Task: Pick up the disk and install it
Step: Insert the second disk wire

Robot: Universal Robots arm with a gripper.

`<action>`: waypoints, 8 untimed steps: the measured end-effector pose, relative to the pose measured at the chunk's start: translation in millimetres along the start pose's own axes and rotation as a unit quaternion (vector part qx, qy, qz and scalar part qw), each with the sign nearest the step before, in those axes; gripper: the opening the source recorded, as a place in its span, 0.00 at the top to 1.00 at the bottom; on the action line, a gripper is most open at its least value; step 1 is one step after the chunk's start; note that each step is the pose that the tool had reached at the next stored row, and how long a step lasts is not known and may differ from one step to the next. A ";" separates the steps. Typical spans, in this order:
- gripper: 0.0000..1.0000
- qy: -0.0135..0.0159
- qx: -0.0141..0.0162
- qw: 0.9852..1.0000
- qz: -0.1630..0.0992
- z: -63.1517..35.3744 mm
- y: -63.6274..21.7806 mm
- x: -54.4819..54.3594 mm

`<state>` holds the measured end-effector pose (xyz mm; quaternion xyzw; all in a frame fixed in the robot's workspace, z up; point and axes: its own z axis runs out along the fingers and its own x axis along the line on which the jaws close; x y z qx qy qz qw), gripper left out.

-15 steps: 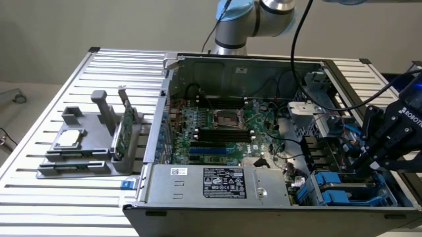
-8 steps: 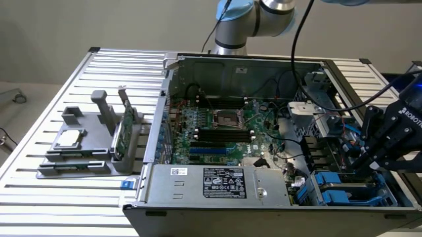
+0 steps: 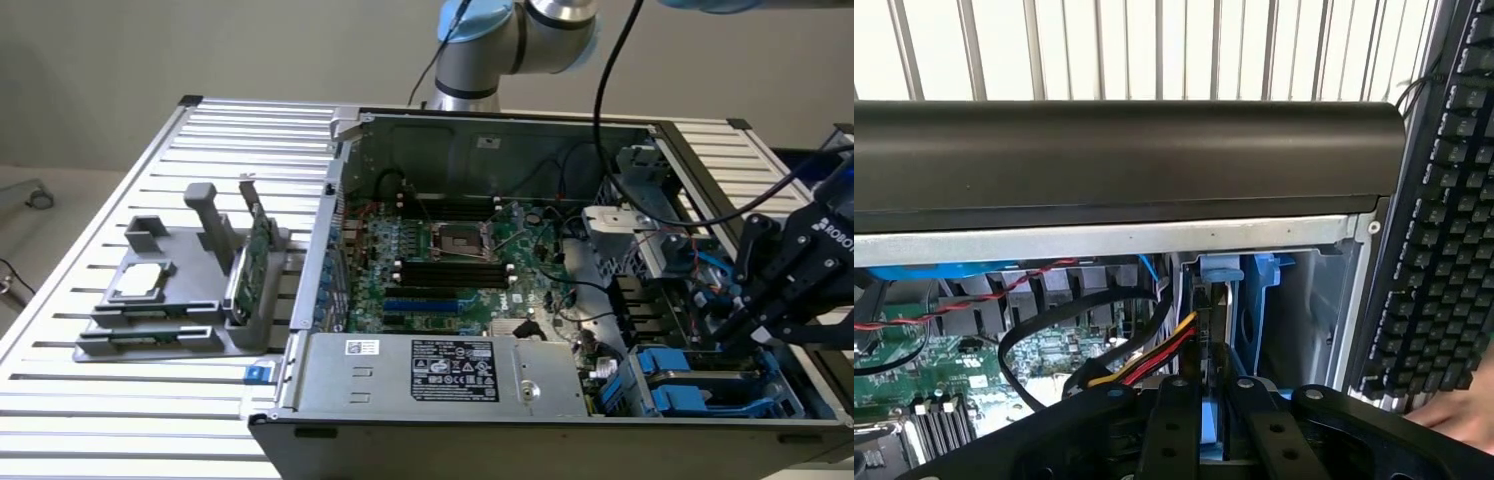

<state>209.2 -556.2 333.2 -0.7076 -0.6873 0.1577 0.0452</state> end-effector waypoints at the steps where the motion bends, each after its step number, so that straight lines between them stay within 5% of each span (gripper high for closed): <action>1: 0.84 0.000 0.001 1.000 0.000 0.0 0.6 0.0; 8: 0.84 0.001 0.008 1.000 0.005 1.0 1.4 -0.8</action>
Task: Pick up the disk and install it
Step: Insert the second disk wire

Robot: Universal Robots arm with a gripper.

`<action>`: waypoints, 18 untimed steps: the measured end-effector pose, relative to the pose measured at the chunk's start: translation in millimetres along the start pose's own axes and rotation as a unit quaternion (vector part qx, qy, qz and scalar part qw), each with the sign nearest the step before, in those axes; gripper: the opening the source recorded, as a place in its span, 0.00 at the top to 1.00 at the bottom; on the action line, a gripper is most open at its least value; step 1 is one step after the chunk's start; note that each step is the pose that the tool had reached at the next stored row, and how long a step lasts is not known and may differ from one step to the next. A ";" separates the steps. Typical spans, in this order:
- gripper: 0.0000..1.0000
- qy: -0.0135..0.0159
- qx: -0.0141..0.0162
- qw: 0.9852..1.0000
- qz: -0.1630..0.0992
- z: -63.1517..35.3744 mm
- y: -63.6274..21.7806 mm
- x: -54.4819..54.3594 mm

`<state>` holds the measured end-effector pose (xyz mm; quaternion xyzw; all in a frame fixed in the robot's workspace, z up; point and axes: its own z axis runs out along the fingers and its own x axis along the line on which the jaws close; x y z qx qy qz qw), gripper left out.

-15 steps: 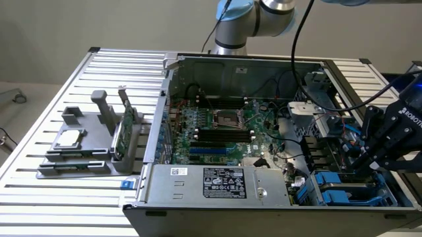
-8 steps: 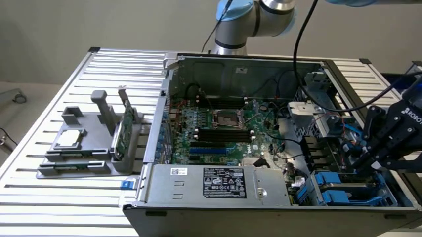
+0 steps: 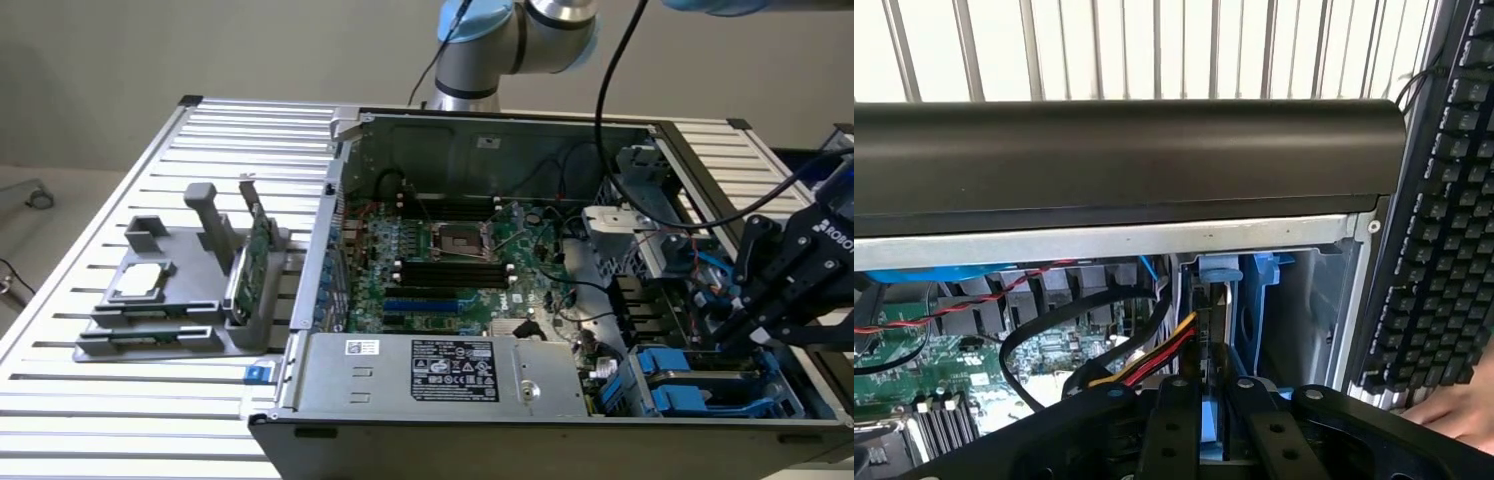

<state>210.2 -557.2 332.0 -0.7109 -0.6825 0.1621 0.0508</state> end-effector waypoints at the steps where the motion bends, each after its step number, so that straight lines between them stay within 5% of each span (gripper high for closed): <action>1: 0.84 0.000 0.001 1.000 0.001 0.1 0.0 0.0; 18: 0.84 0.001 0.013 1.000 0.005 2.8 7.0 -1.8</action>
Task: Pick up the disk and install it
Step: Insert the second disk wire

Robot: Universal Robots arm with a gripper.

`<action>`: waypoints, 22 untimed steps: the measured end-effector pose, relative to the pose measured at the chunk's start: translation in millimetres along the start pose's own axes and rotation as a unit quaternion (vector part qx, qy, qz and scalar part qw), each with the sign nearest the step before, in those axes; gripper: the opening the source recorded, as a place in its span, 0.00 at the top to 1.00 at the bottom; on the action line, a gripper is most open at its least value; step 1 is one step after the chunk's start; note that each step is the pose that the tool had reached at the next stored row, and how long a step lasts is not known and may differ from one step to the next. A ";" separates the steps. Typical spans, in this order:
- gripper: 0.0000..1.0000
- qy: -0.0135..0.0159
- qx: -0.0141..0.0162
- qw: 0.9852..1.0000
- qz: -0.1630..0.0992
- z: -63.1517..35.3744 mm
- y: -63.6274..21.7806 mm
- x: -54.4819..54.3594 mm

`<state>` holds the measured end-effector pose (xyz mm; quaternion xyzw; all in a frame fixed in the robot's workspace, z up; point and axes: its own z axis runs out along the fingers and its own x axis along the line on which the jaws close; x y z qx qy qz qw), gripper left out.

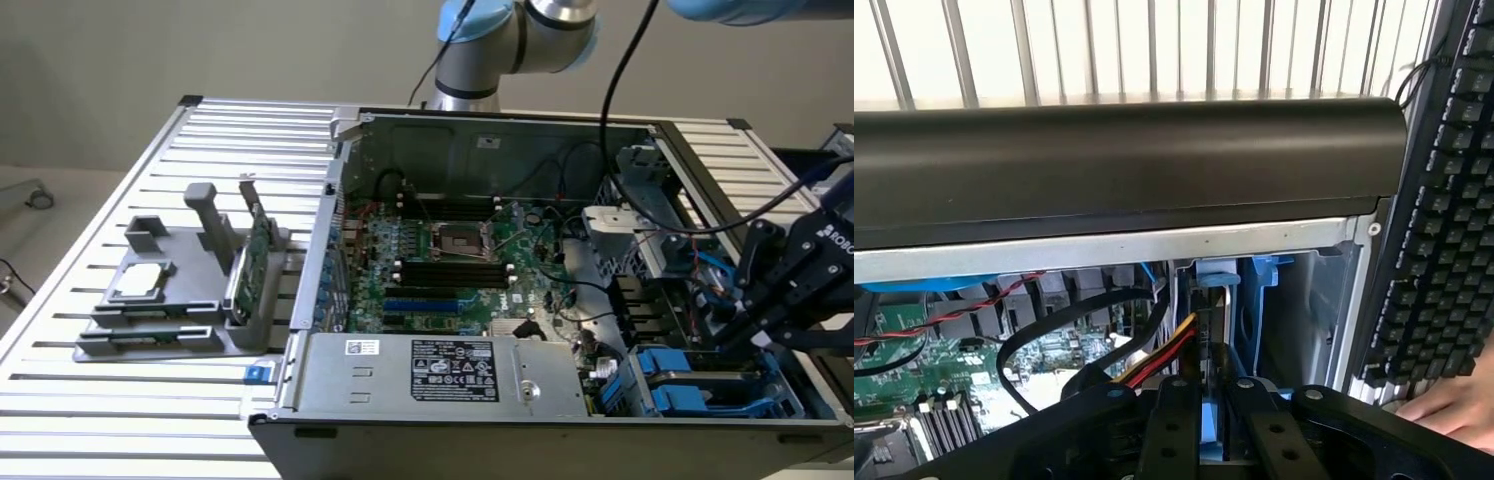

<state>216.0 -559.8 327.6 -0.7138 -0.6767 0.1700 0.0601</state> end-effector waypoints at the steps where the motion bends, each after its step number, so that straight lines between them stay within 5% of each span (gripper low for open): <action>1: 0.84 0.000 0.001 1.000 0.000 0.3 0.4 -0.2; 14: 0.84 0.000 0.010 1.000 0.002 2.6 3.0 -4.1; 22: 0.58 0.000 0.013 1.000 0.002 1.1 2.5 -4.6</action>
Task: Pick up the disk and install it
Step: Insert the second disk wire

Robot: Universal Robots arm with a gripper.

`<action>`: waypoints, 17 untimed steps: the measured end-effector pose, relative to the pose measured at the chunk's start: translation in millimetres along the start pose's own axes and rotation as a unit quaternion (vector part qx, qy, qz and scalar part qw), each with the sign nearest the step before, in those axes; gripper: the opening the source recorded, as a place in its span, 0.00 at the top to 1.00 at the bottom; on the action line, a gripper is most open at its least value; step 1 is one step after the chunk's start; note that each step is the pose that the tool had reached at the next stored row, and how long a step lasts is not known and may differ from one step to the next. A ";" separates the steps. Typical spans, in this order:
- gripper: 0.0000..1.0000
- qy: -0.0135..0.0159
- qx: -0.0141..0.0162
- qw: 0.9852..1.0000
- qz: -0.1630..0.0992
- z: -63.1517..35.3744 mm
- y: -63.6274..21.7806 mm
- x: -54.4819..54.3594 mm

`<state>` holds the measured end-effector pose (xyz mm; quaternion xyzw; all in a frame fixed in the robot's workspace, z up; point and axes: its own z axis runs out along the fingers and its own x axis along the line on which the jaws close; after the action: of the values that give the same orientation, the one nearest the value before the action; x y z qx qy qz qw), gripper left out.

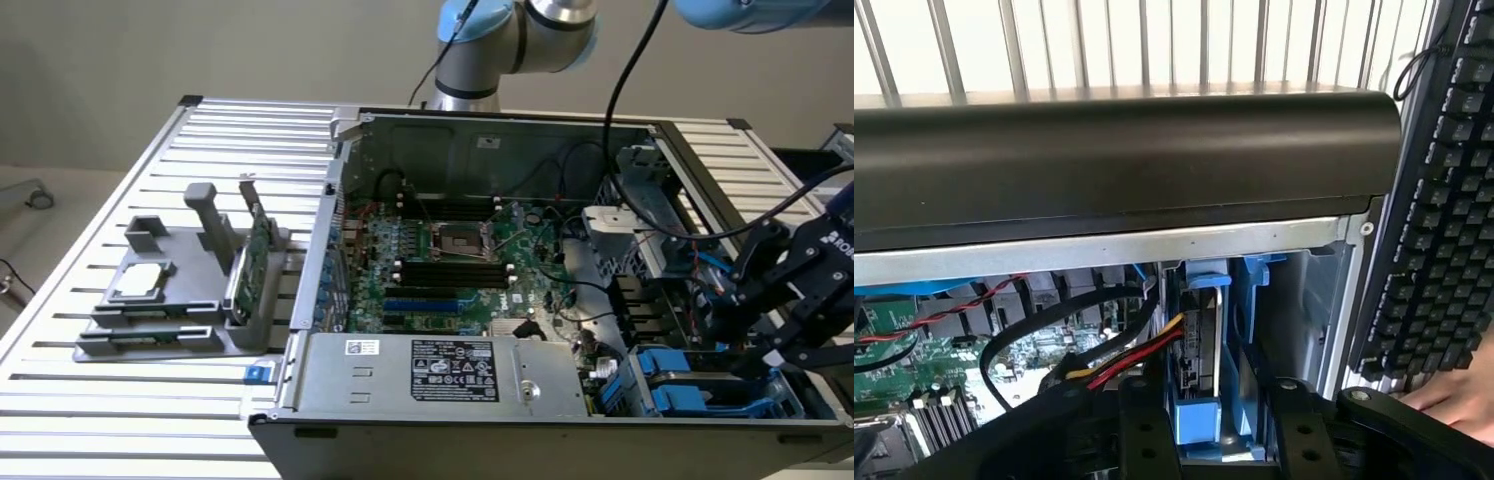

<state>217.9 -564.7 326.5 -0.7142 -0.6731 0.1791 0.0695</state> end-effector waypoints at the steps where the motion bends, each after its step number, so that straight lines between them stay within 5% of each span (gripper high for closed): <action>1: 0.58 0.000 0.001 1.000 0.000 -0.8 -0.3 -0.2; 17: 0.58 0.000 0.004 1.000 0.002 -23.1 -8.5 -4.3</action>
<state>217.9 -565.0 351.5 -0.7152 -0.6712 0.1813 0.0721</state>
